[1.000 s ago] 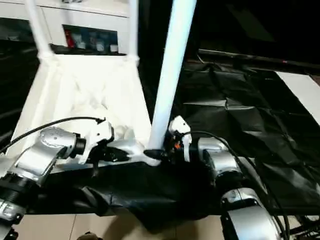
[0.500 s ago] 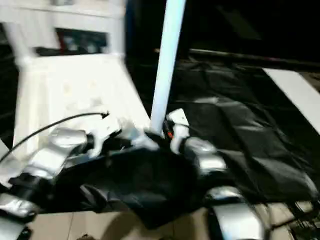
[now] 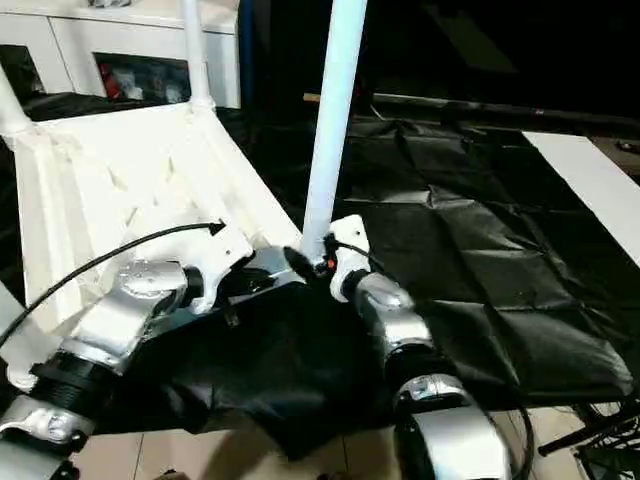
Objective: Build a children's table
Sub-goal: Rotate leg to tighten
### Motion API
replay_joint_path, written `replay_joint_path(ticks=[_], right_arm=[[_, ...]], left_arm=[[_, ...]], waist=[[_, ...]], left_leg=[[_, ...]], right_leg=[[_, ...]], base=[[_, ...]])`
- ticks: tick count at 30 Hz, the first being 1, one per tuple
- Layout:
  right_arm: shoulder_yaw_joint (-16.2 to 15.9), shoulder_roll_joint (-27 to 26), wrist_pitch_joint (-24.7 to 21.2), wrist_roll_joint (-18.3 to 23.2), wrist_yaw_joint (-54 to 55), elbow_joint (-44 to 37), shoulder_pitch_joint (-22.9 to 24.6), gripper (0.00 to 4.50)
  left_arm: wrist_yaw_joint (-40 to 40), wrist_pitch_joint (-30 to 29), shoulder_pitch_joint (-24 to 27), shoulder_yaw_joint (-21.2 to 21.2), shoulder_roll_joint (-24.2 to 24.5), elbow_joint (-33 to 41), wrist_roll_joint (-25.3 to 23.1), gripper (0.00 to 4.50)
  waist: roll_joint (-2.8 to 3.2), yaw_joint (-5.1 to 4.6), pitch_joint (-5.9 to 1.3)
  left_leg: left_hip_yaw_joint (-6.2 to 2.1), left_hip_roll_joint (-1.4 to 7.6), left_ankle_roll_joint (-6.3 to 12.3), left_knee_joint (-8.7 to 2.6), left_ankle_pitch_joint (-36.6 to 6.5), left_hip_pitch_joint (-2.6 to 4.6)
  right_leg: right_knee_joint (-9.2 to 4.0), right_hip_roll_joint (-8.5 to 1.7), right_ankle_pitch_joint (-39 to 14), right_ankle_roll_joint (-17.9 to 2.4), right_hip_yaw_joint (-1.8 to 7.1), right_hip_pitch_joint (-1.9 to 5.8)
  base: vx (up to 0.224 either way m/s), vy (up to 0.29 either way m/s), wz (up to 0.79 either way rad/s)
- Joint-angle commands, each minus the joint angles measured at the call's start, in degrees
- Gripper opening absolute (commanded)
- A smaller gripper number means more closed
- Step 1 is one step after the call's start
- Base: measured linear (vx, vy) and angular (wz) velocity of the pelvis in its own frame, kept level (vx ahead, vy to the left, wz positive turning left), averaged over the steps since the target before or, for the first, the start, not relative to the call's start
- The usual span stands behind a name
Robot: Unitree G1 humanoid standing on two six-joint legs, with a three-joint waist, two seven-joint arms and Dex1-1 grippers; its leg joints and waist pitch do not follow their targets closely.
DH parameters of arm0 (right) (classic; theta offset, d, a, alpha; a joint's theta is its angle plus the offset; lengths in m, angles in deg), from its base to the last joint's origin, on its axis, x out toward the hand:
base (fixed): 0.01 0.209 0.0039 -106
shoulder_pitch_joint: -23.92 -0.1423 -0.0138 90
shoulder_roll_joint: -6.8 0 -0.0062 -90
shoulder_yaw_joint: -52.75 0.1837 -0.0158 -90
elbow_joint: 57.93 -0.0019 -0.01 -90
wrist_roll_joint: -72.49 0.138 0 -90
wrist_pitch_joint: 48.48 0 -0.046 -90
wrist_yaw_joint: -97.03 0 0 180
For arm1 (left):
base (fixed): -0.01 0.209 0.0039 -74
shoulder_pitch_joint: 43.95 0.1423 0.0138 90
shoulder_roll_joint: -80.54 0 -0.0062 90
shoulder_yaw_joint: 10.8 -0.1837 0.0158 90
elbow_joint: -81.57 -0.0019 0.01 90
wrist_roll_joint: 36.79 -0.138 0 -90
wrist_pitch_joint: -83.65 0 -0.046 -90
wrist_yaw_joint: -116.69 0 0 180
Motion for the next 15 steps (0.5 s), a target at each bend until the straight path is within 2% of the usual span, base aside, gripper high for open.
replay_joint_path(ticks=[1,3,4,6,7,9,15], right_arm=[[-4.2,-0.7,-0.9,-0.1,-9.7,-1.9,1.2,3.58],[-5.5,2.5,-1.9,0.9,-19.7,-4.5,2.6,3.58],[-5.5,2.5,-1.9,0.9,-19.7,-4.5,2.6,3.58],[-6.8,4.8,-2.8,1.0,-25.7,-5.8,3.6,3.58],[-7.3,5.8,-3.3,1.2,-28.2,-6.4,4.0,3.58],[-8.4,7.3,-5.0,1.7,-32.6,-7.8,4.7,3.26],[-9.7,8.6,-7.1,2.2,-36.9,-9.5,5.3,2.88]], left_arm=[[4.4,3.3,0.1,-2.1,-1.6,2.6,3.9,0.0],[8.3,4.3,0.4,-2.0,0.5,2.8,5.0,0.0],[8.3,4.3,0.4,-2.0,0.5,2.8,5.0,0.0],[10.7,5.2,0.2,-1.9,1.8,2.1,5.3,0.0],[11.8,5.8,0.1,-2.0,2.4,1.6,5.4,0.0],[14.1,6.9,-0.1,-2.4,3.7,1.0,5.6,0.0],[17.0,7.1,-0.5,-2.3,5.0,0.4,6.4,0.0]], waist=[[0.86,0.4,-3.72],[0.64,0.77,-3.77],[0.69,0.99,-3.86],[0.45,1.21,-3.82],[0.64,1.57,-3.83],[0.6,2.02,-3.73],[0.6,2.36,-3.45]], left_leg=[[1.23,-0.74,0.94,-3.61,-20.4,0.3],[1.5,-0.72,1.9,-3.4,-18.8,0.41],[1.59,-0.62,2.41,-3.23,-17.8,0.52],[1.62,-0.64,2.55,-3.3,-16.3,0.26],[1.7,-0.57,2.51,-3.26,-16.1,0.41],[1.8,-0.55,2.51,-3.27,-16.4,0.58],[1.66,-0.48,0.89,-3.54,-19.8,0.71]], right_leg=[[-4.22,-1.54,-16.9,-10.4,1.69,2.58],[-4.05,-1.47,-14.2,-11.4,1.76,2.73],[-3.69,-1.52,-12.7,-12.1,1.87,2.69],[-3.42,-1.4,-11.7,-12.5,1.82,3.01],[-3.32,-1.52,-11.5,-12.6,1.88,2.92],[-3.41,-1.5,-12.0,-12.5,1.91,2.85],[-3.88,-1.76,-18.5,-11.0,1.93,2.6]], base=[[0.0,0.0,0.0],[0.0,0.0,0.0],[0.0,0.0,0.0],[0.0,0.0,0.0],[0.0,0.0,0.0],[0.0,0.0,0.0],[0.0,0.0,0.0]])
